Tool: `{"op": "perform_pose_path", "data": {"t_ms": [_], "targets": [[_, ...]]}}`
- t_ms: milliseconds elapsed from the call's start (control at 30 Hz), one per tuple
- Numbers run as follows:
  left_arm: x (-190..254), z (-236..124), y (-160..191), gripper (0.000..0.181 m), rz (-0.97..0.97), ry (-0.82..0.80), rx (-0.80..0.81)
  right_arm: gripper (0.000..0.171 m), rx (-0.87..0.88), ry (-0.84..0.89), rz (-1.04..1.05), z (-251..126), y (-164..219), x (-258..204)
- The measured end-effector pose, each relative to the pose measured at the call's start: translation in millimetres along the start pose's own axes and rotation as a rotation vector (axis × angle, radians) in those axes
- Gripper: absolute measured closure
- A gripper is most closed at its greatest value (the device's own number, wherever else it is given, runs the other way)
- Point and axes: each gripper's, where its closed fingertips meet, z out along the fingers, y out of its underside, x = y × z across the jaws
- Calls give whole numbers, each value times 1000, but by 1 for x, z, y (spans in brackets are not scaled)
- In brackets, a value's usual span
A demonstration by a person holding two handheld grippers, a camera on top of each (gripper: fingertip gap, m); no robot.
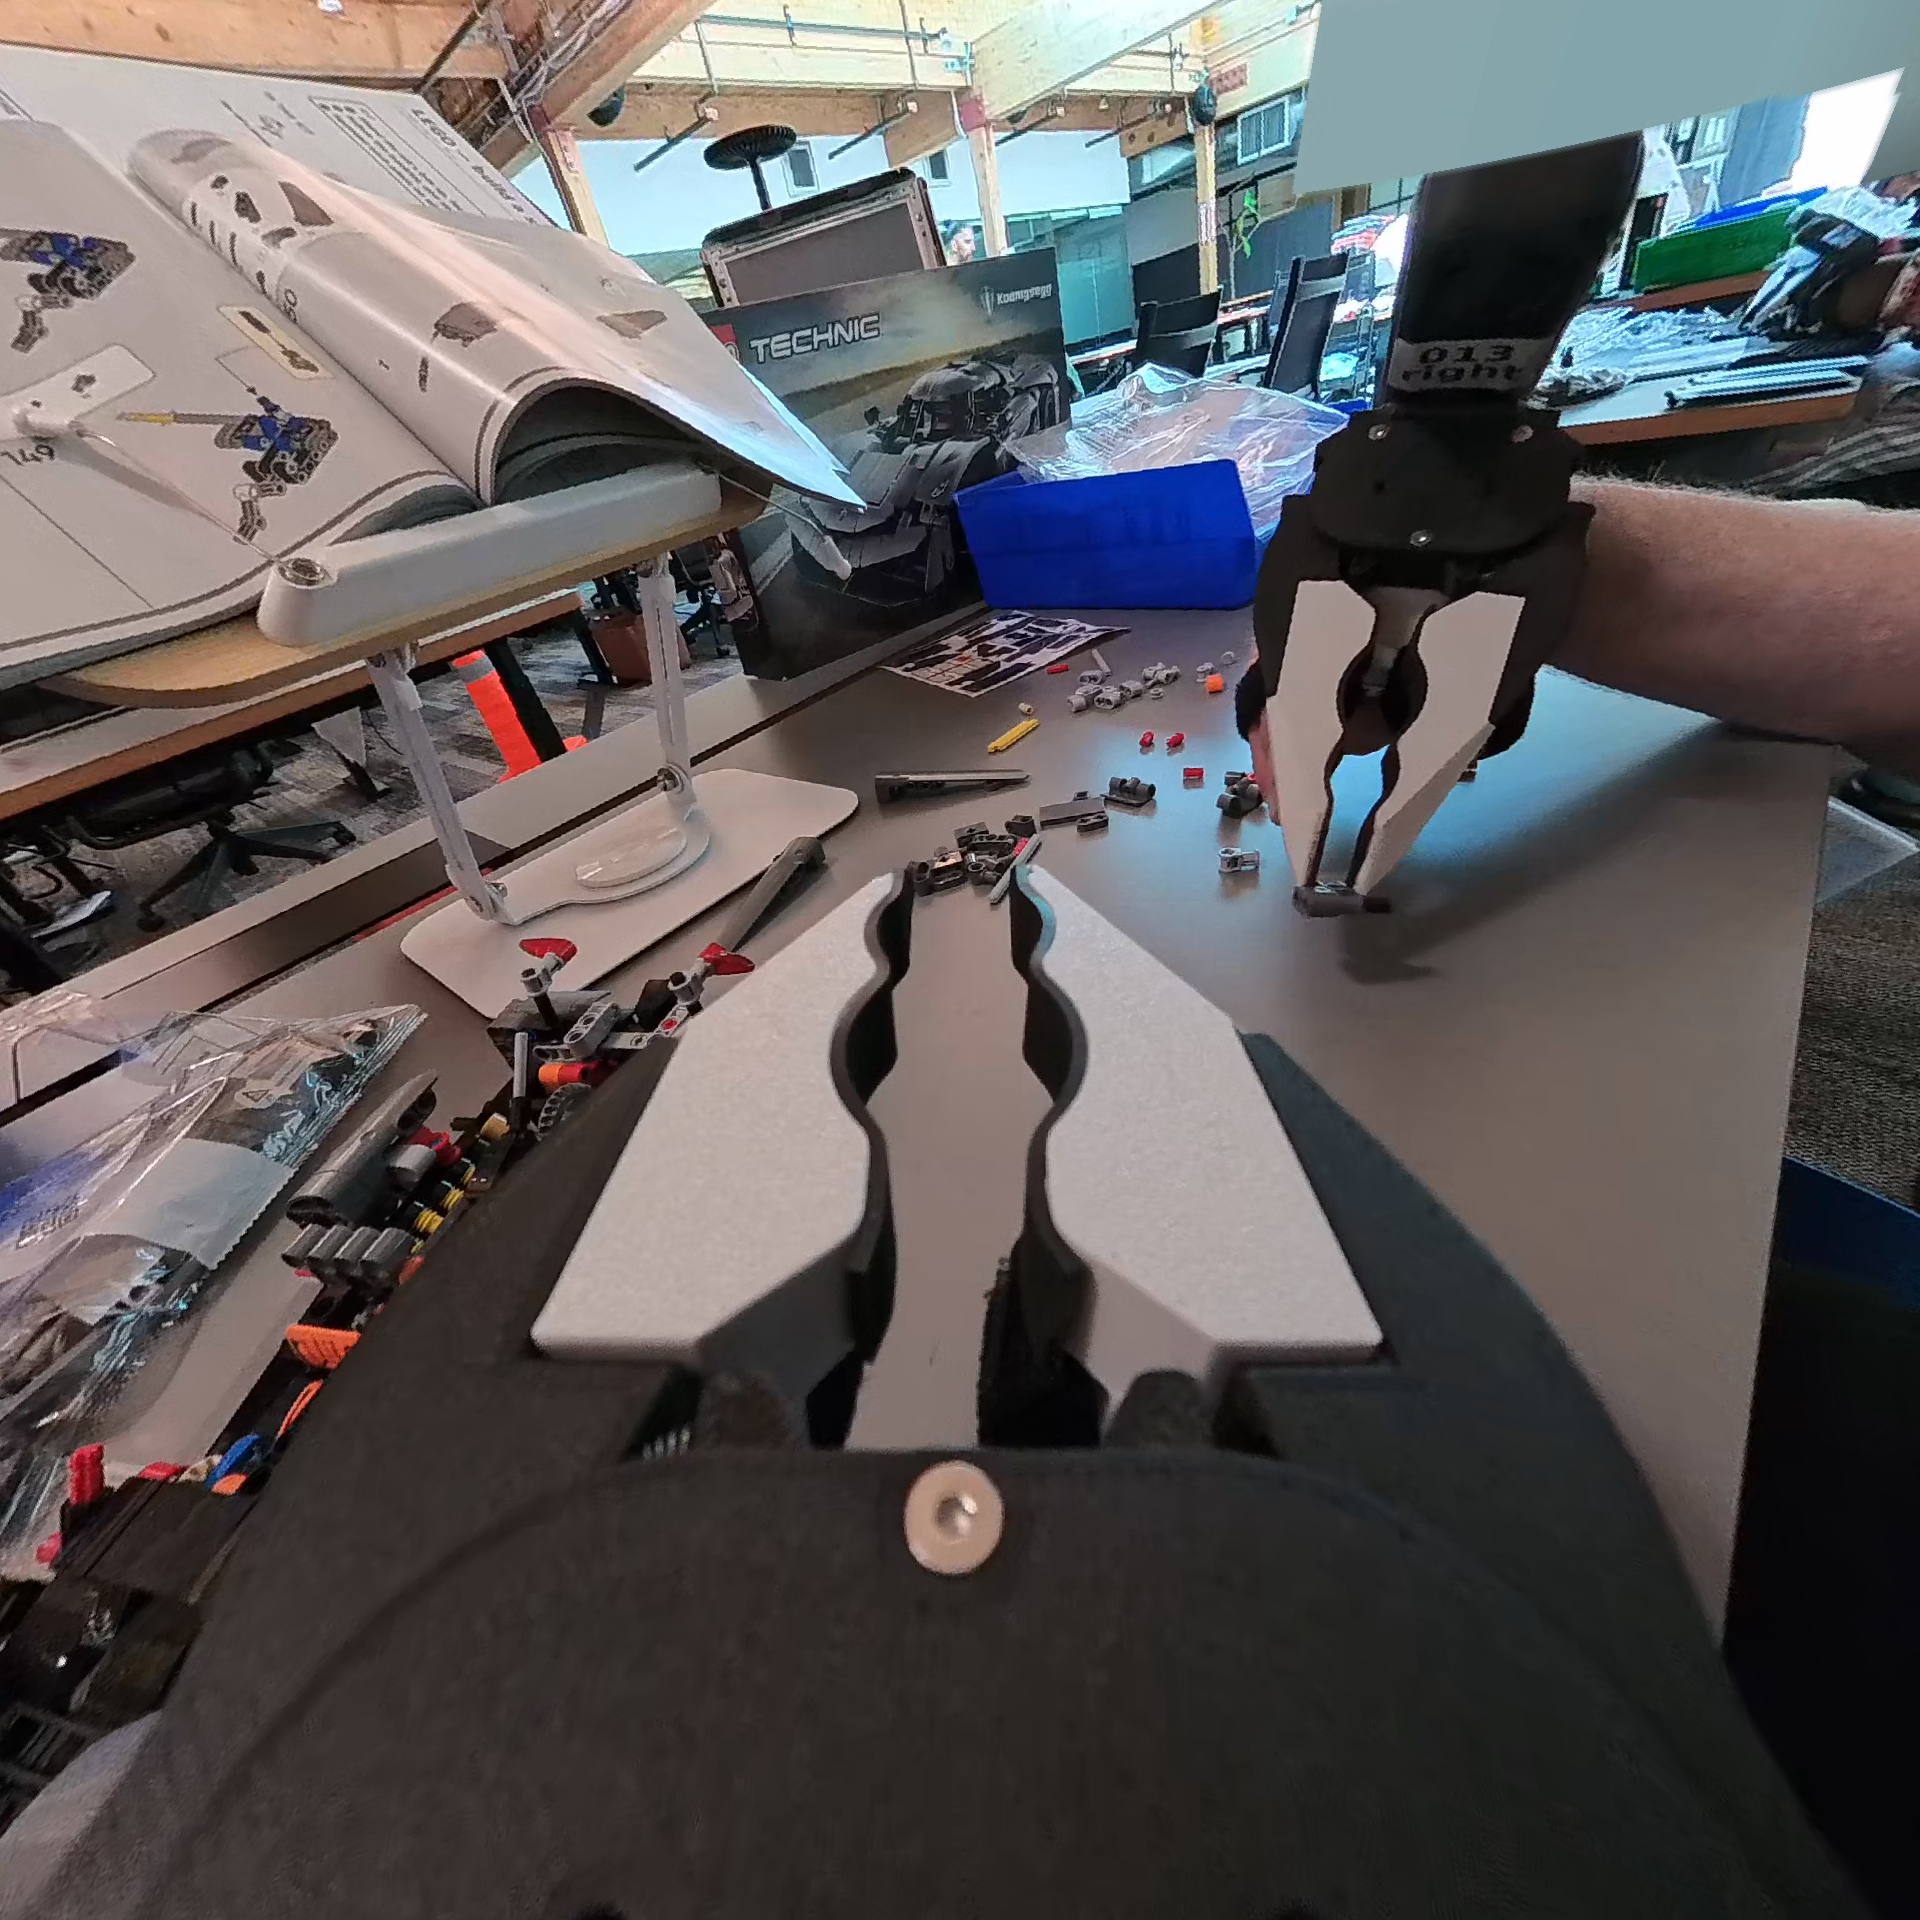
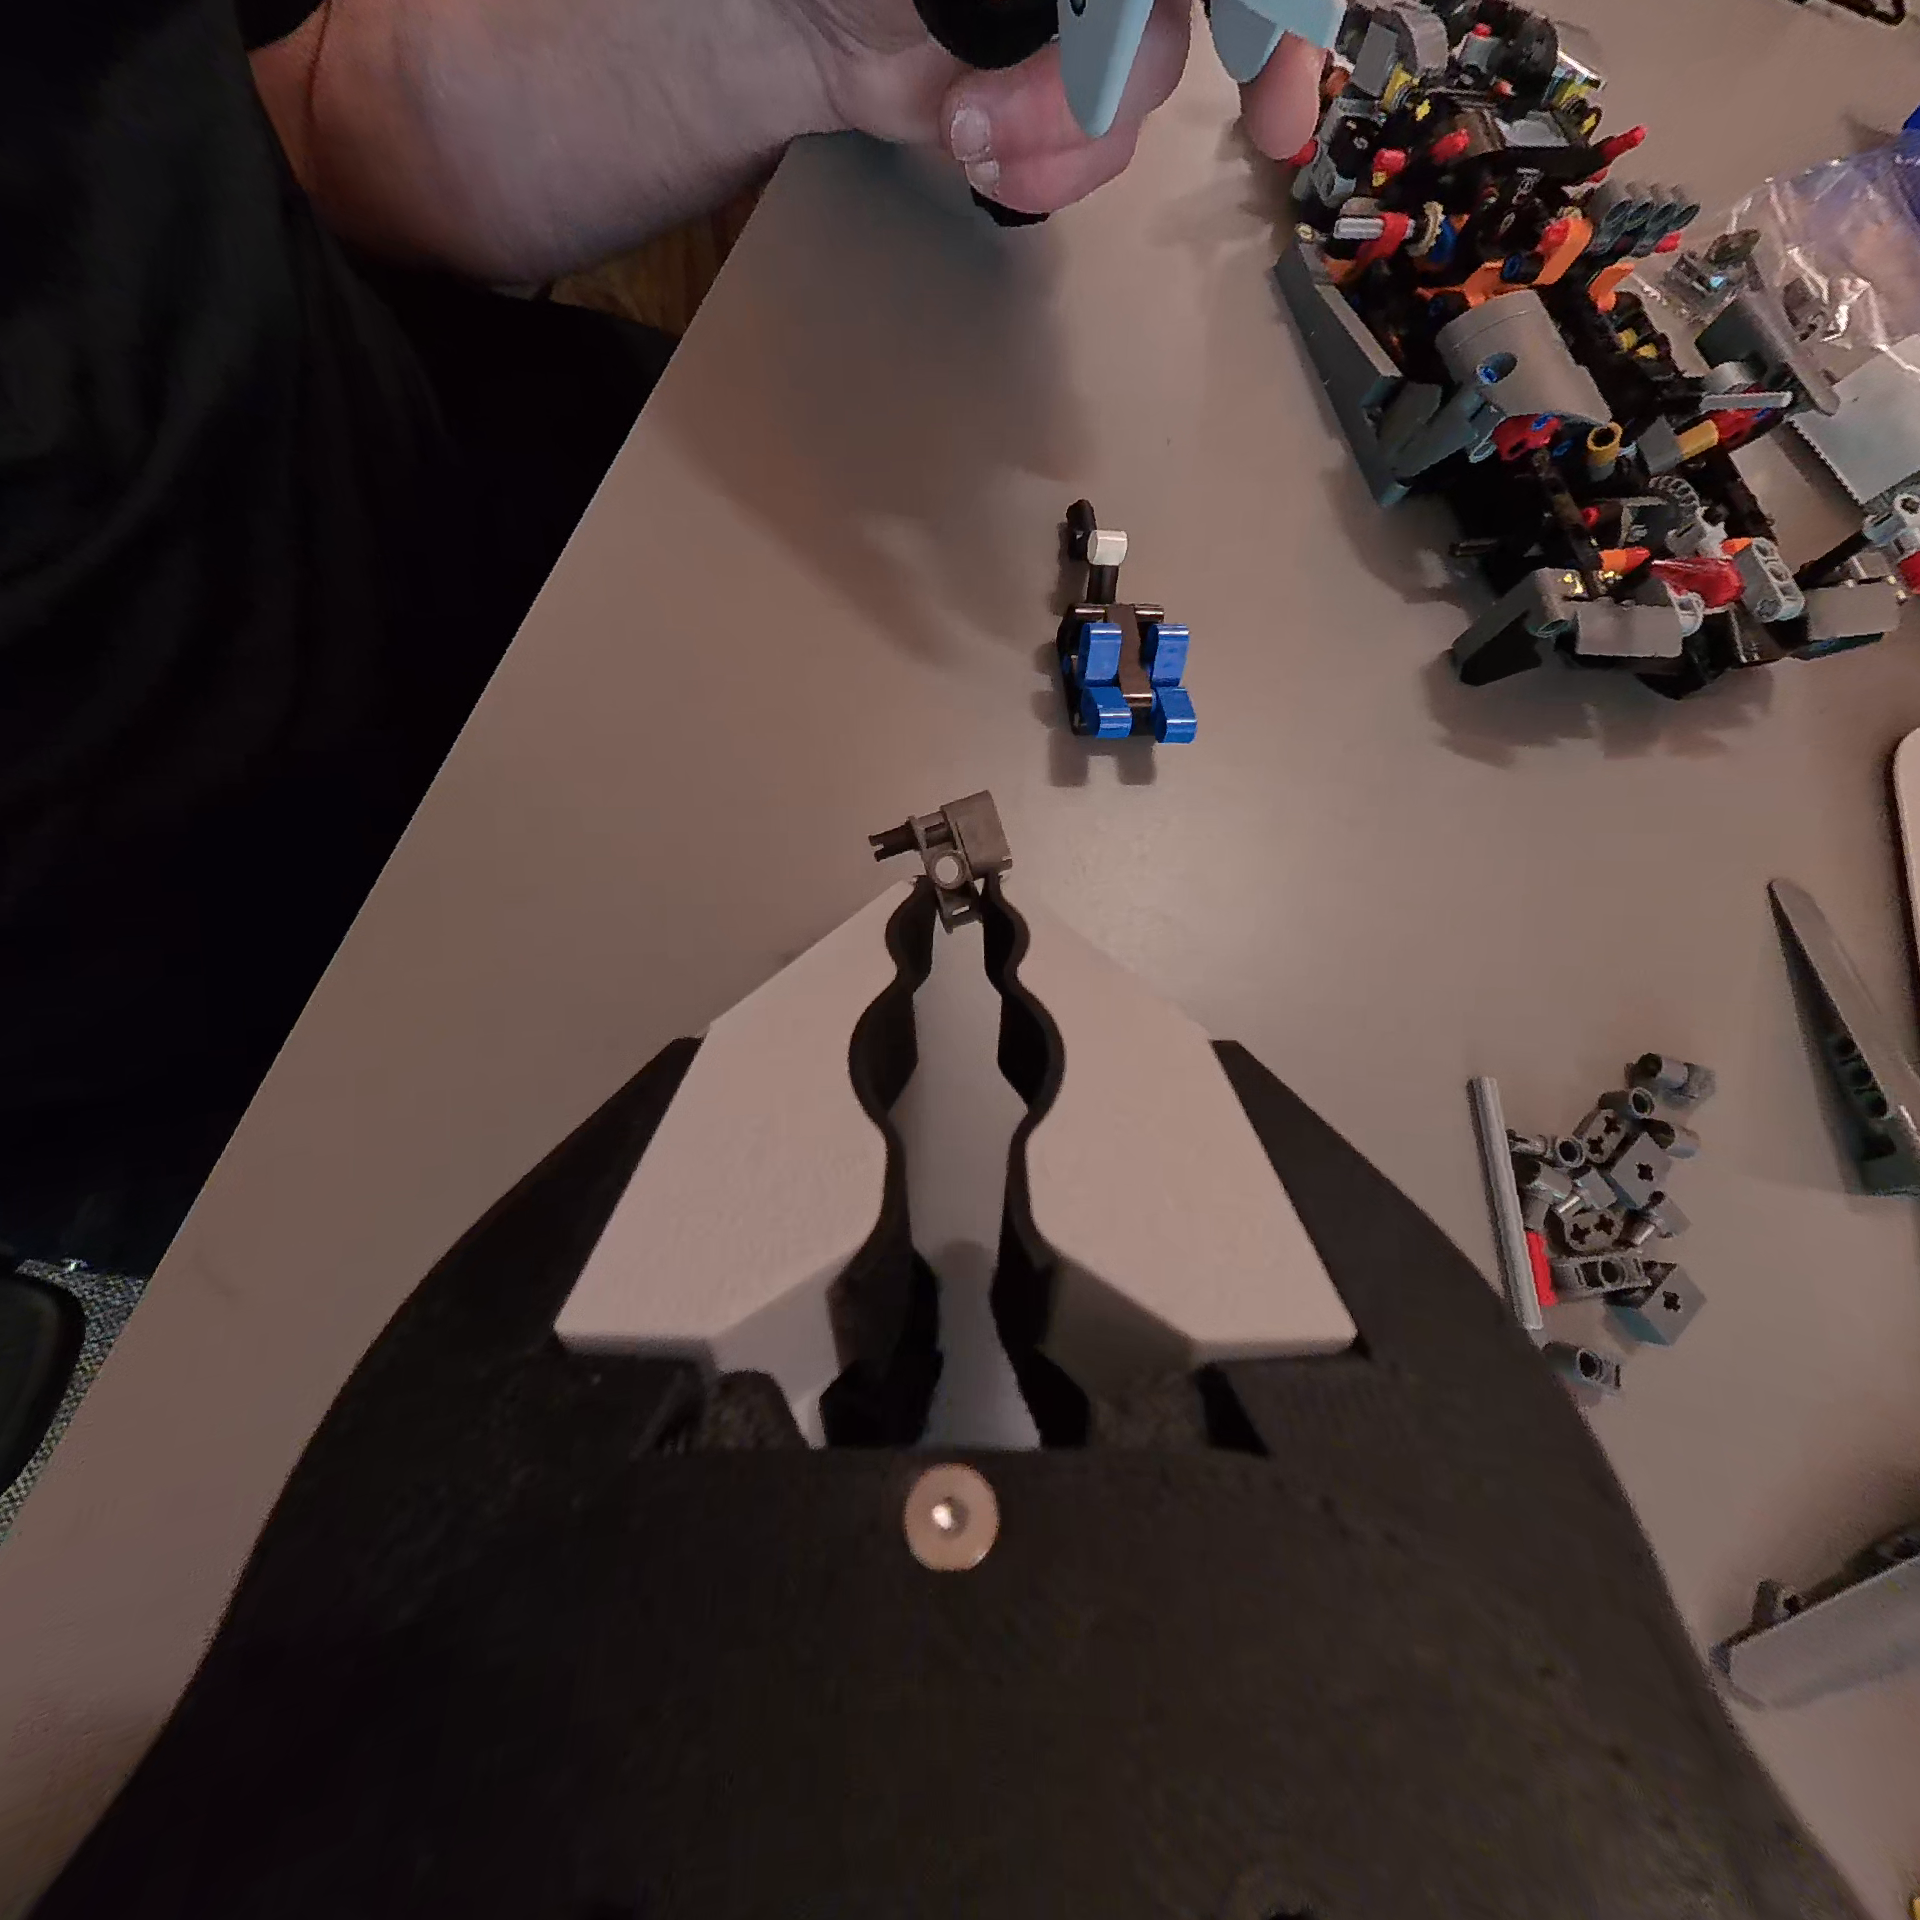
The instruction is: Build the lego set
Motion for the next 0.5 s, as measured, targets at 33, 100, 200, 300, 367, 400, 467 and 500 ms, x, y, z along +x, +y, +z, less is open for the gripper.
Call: {"op": "perform_pose_path", "data": {"t_ms": [33,100,200,300,367,400,467,500], "targets": [[0,0,0,165,3,-2,1,165,2,4,5,0,-1,1],[0,-1,-1,165,9,-6,4,165,1,29,20,1,-2,7],[1,-4,-2,166,7,-5,14,165,-2,97,42,3,-11,22],[9,-3,5,164,15,14,-37,165,-28,145,66,7,-21,34],[20,-1,14,161,58,52,-107,165,-66,165,76,13,-26,41],[24,0,18,159,76,62,-137,165,-80,168,76,16,-29,44],[33,2,27,157,129,87,-190,165,-114,162,74,26,-33,49],[34,4,31,157,157,80,-214,165,-141,165,81,31,-33,54]]}}
